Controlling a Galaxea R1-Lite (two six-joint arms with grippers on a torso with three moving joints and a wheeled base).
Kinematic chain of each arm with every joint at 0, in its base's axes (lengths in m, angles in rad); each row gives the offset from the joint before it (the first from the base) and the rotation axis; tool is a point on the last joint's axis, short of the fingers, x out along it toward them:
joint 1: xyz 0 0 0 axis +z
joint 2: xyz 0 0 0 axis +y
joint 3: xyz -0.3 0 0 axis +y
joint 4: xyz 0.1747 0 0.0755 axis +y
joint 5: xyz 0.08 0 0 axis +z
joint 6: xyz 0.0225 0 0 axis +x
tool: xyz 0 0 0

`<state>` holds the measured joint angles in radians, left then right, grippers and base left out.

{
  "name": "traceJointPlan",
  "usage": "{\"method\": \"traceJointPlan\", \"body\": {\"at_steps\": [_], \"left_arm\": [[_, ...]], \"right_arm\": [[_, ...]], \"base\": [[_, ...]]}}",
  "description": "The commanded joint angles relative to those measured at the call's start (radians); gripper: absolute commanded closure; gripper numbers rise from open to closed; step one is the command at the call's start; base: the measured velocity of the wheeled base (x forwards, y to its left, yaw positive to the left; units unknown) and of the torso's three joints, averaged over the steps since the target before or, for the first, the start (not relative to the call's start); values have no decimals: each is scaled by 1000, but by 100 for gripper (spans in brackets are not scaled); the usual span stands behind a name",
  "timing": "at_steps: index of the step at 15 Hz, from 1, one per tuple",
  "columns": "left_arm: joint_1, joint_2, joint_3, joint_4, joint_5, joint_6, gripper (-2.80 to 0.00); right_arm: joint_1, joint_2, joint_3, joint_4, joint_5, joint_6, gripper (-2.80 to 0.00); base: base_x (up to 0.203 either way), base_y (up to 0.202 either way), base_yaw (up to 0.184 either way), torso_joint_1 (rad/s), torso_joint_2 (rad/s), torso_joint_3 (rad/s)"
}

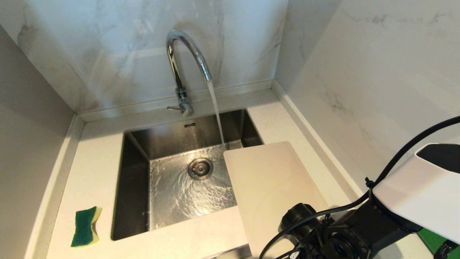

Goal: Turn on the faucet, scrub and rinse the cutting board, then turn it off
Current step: Put down the cutting board

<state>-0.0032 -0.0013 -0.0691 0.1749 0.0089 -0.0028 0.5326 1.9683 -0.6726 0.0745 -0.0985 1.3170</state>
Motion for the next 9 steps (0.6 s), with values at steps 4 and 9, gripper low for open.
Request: {"method": "traceJointPlan", "body": {"at_steps": [4, 9], "left_arm": [[0, 0, 0, 0, 0, 0, 0], [0, 0, 0, 0, 0, 0, 0]], "right_arm": [[0, 15, -1, -1, -14, 33, 0], [0, 23, -1, -2, -44, 51, 0]], "base": [[0, 0, 0, 0, 0, 0], [0, 0, 0, 0, 0, 0]]}}
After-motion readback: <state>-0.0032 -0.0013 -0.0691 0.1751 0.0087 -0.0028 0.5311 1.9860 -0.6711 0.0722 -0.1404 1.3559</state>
